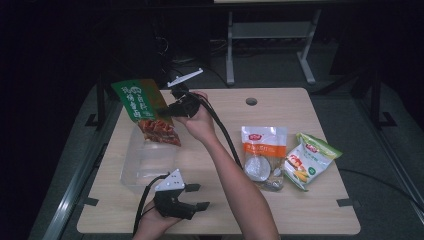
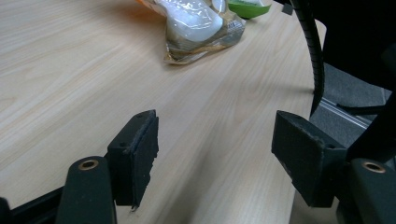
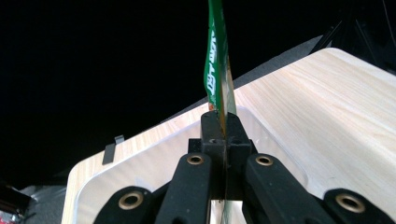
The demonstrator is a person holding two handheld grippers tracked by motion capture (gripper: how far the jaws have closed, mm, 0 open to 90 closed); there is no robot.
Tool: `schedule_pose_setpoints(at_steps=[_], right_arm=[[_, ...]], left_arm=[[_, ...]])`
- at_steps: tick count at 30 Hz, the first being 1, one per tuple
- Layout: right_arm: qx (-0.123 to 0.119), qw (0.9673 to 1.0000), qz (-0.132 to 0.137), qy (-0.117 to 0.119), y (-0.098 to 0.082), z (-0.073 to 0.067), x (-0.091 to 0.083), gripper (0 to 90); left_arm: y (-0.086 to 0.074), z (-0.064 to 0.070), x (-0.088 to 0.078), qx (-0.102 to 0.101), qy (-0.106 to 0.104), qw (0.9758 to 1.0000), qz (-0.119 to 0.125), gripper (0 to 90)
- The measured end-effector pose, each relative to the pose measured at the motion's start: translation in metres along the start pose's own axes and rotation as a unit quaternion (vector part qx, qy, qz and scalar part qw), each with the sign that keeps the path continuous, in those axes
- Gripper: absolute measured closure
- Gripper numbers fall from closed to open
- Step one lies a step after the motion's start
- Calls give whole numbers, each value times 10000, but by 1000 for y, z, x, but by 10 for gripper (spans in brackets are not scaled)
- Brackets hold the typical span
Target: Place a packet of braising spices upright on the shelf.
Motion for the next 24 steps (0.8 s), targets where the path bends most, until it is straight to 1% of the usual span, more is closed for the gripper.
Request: schedule_pose_setpoints(at_steps=[2, 6, 7, 8, 12, 13, 15, 17, 18, 19, 21, 24], right_arm=[[10, 10000, -22, -33, -2, 3, 5, 900], [81, 9999, 20, -68, -7, 10, 12, 900], [141, 9999, 44, -53, -8, 11, 14, 900], [141, 9999, 44, -53, -8, 11, 14, 900], [311, 9995, 89, -64, -14, 16, 25, 900], [343, 9993, 97, -77, -16, 17, 27, 900], [385, 9992, 93, -108, -20, 18, 31, 900], [385, 9991, 6, -169, -26, 19, 35, 900], [369, 9991, -33, -205, -29, 20, 36, 899], [439, 9989, -19, -189, -32, 21, 36, 899], [513, 9983, 71, -249, -37, 25, 35, 899], [535, 9981, 26, -305, -45, 28, 34, 898]], left_arm=[[0, 0, 0, -60, 2, 10000, 12, 306], [-1, 2, 2, -68, -11, 10000, -11, 306], [-1, 1, 3, -1, 8, 10000, -13, 306], [-1, 1, 3, -1, 8, 10000, -13, 296], [-1, -1, 4, -28, 31, 10000, -22, 296], [-1, -1, 4, -66, 30, 10000, -15, 297], [-1, -1, 4, -81, 34, 10000, -16, 296], [-1, -2, 4, -55, 27, 10000, -10, 297], [-1, -1, 4, -74, 26, 10000, -10, 297], [-1, -2, 4, -68, 29, 10000, -13, 297], [-1, -2, 4, -78, 30, 10000, -5, 298], [0, -3, 4, -82, 23, 10000, 8, 299]])
Point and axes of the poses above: each handheld gripper's, and its own axes: x roughly forward along the jaws, y roughly out of its top, z roughly to its right, the point moved 5 cm from there along x, roughly forward along the jaws, and after that the axes turned 15 degrees about -x, right-handed, at the moved point
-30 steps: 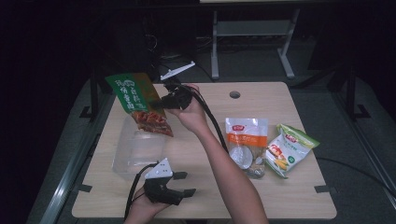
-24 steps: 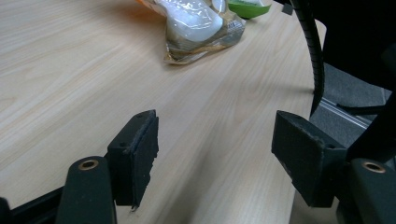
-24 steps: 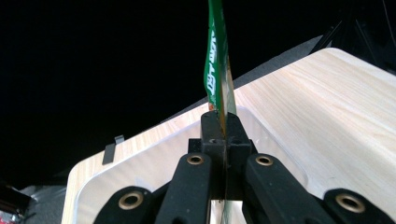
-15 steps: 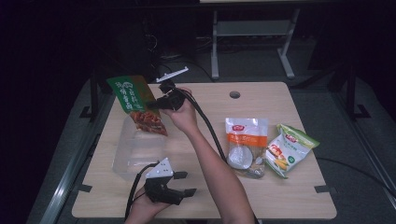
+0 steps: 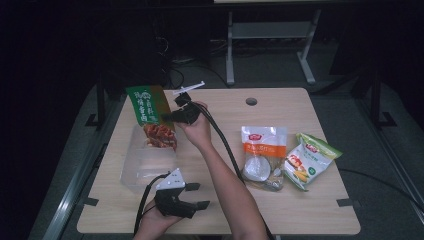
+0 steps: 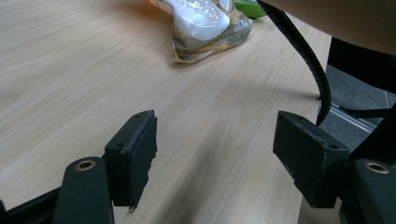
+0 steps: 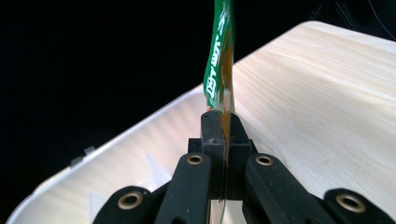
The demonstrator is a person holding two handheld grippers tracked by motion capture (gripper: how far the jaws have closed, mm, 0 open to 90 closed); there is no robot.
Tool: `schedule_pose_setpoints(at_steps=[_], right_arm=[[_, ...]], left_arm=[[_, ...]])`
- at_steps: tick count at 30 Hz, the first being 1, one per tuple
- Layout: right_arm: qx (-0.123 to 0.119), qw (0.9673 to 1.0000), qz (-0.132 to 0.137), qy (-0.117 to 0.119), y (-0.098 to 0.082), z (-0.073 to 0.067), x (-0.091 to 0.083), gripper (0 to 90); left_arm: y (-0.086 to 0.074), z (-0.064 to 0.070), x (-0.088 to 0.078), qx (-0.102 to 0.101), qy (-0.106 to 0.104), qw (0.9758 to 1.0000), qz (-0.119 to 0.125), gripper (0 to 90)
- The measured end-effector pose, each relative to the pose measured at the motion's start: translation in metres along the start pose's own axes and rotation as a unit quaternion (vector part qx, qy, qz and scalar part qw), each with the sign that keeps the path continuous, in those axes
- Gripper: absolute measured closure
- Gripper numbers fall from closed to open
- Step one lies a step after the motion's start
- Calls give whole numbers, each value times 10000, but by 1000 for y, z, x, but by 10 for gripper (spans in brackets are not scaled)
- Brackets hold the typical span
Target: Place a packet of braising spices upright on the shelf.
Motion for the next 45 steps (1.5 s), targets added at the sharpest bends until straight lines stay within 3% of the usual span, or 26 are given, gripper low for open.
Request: schedule_pose_setpoints(at_steps=[5, 10, 18, 23, 25, 34, 45], right_arm=[[6, 10000, 2, -56, -6, 2, -2, 895], [-146, 9995, -196, -203, -15, 3, -2, 890], [23, 9998, -136, -157, -23, 7, -10, 879], [-38, 9996, -142, -249, -21, 7, -15, 762], [-4, 9996, -122, -237, -19, 7, -21, 706], [10, 9998, -87, -171, -22, 5, -48, 624], [-152, 9997, -161, -110, -30, -8, -79, 599]], left_arm=[[1, -1, -2, -19, 29, 10000, 9, 299], [2, -3, -4, -34, 41, 10000, 31, 301], [1, -2, -2, -8, 36, 10000, -28, 301], [0, -1, 0, 11, 15, 10000, -16, 301], [0, -1, 0, 18, 2, 10000, -19, 301], [0, 0, -1, 36, -3, 10000, -31, 300], [1, 0, -3, 72, 11, 10000, -18, 301]])
Point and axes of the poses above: each handheld gripper's, and its own axes: x roughly forward along the jaws, y roughly out of its top, z roughly to its right, the point moved 5 cm from there along x, roughly forward along the jaws, and after that the axes turned 15 degrees about -x, right-handed, at the moved point
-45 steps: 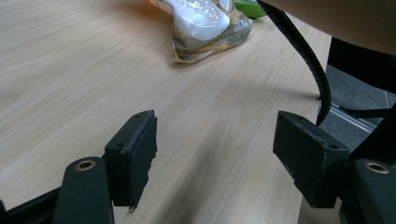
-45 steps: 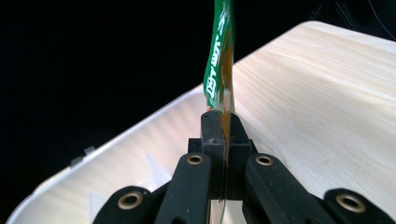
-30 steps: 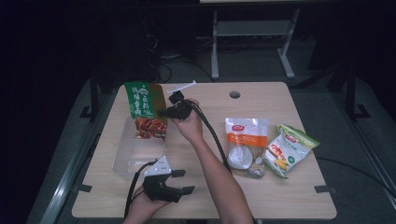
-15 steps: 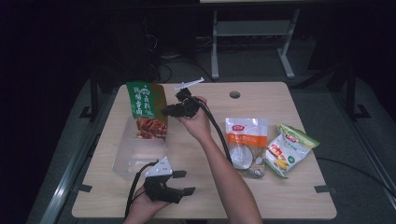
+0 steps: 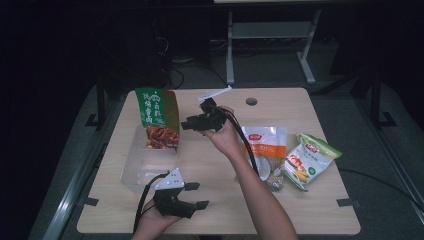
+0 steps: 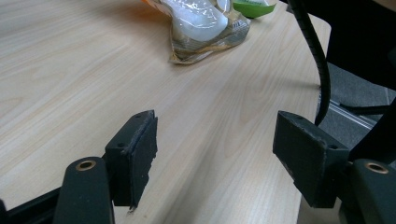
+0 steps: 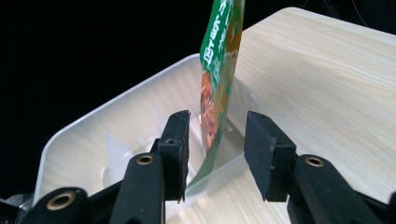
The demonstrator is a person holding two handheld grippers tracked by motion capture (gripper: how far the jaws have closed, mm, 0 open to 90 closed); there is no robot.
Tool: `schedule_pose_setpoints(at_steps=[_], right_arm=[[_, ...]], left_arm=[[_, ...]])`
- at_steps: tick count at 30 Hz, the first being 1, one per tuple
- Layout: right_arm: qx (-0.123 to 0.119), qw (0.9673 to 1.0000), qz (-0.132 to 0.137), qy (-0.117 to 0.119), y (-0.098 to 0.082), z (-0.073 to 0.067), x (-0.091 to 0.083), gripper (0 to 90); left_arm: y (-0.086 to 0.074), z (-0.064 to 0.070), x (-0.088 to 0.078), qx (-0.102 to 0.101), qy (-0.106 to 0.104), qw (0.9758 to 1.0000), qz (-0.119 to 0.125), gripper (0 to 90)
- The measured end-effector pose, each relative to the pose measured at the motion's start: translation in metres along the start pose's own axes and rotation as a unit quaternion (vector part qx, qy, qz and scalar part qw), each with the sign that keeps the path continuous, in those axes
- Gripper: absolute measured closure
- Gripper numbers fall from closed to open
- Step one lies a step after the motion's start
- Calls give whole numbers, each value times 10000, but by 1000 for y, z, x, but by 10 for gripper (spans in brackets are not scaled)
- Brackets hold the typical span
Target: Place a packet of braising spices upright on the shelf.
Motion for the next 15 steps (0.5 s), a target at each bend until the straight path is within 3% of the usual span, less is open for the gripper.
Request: schedule_pose_setpoints(at_steps=[6, 15], right_arm=[[-13, 9999, -72, -91, -11, -1, -22, 592], [179, 9994, -177, -247, -36, 2, -59, 572]], left_arm=[[0, 1, -1, 38, 8, 10000, 1, 301], [-1, 3, 2, 69, -14, 10000, -22, 300]])
Point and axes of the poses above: each handheld gripper's, and its own axes: x roughly forward along the jaws, y roughly out of its top, z roughly to its right, the point moved 5 cm from there along x, roughly forward along the jaws, and after that the axes turned 15 degrees about -x, right-handed, at the moved point
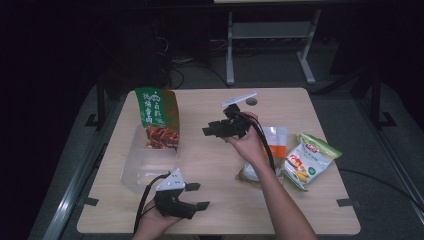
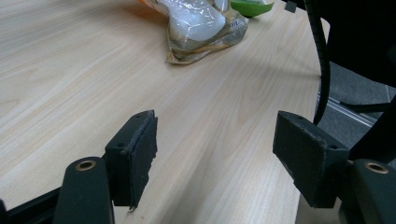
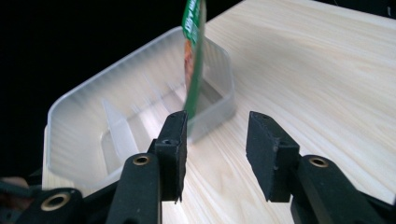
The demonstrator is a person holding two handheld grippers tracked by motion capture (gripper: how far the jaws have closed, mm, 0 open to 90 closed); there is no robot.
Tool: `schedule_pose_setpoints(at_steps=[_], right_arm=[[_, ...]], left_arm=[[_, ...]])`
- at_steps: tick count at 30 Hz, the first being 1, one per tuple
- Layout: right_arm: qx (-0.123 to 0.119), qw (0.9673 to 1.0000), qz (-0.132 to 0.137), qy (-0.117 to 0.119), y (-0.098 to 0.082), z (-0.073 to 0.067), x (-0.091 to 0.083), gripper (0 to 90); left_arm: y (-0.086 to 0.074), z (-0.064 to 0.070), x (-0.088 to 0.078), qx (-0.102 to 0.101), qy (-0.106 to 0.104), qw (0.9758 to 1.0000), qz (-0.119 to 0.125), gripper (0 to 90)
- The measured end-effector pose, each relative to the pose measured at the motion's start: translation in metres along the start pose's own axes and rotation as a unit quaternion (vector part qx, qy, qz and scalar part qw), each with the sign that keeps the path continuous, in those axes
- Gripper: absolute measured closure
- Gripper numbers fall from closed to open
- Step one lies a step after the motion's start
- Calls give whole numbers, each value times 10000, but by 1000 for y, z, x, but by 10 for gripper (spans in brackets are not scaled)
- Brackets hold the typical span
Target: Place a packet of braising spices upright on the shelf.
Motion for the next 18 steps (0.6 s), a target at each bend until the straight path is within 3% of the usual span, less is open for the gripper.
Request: schedule_pose_setpoints(at_steps=[18], right_arm=[[322, 9982, -297, -409, -39, 13, -62, 530]], left_arm=[[1, 2, 0, 96, -3, 10000, 16, 299]])
Point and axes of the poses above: each handheld gripper's, and its own axes: x roughly forward along the jaws, y roughly out of its top, z roughly to its right, the point moved 5 cm from there along x, roughly forward along the jaws, and after that the axes turned 15 degrees about -x, right-handed, at the moved point
